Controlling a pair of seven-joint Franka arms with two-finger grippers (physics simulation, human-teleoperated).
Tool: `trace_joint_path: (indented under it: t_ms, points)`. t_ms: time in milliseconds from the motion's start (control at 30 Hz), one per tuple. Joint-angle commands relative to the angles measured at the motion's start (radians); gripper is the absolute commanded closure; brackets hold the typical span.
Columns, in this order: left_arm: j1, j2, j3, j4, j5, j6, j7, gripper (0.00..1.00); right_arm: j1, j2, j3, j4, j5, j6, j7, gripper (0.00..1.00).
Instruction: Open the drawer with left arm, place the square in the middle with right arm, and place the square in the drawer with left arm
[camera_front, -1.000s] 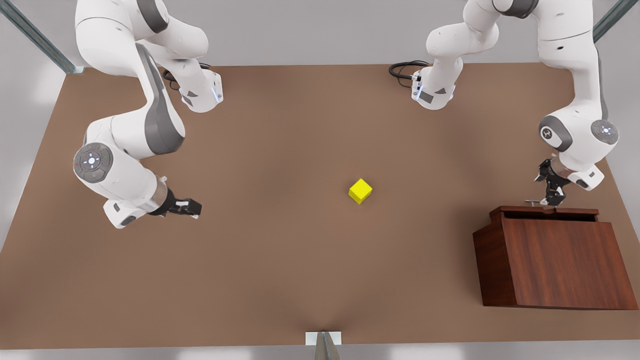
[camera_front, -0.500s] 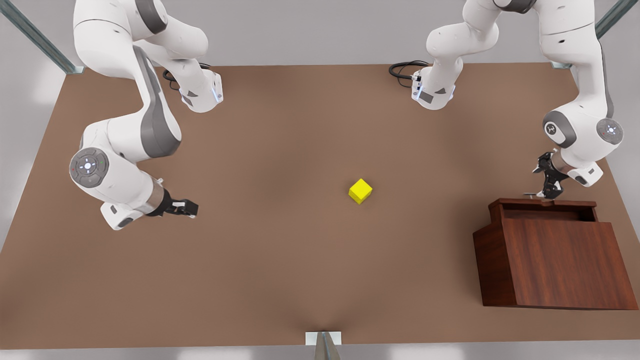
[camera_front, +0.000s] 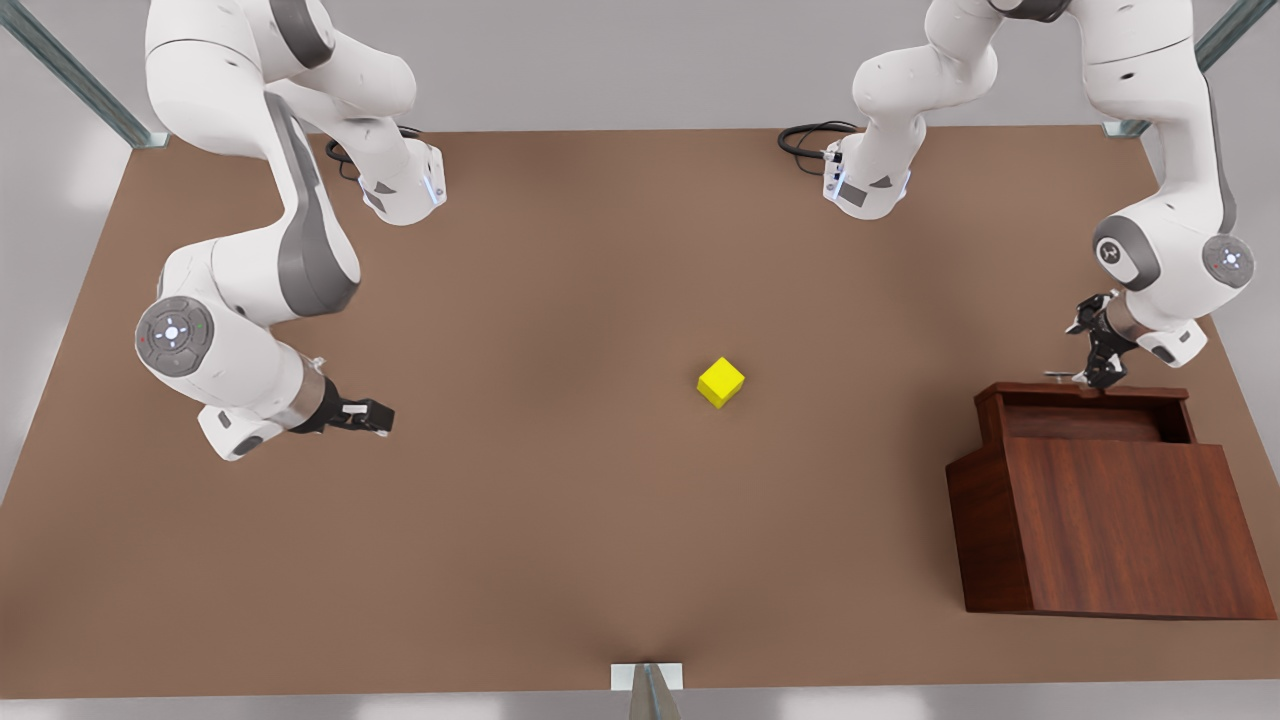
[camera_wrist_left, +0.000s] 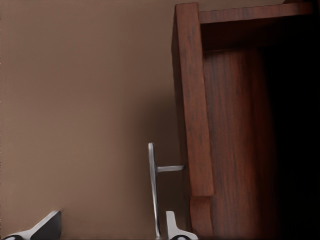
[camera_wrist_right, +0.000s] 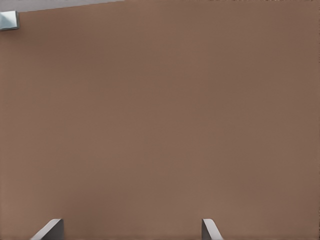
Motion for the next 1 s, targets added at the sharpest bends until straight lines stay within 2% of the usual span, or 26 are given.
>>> trace_joint_path:
  t_ms: [0, 967]
  points:
    - [0.000, 0.000, 0.000, 0.000, 0.005, -0.005, -0.001, 0.00, -0.001, 0.000, 0.000, 0.000, 0.000, 0.000, -0.008, 0.00]
    - [-0.001, -0.031, 0.003, 0.002, 0.017, -0.092, -0.003, 0.00, -0.006, 0.004, 0.001, 0.000, 0.003, 0.001, -0.012, 0.00]
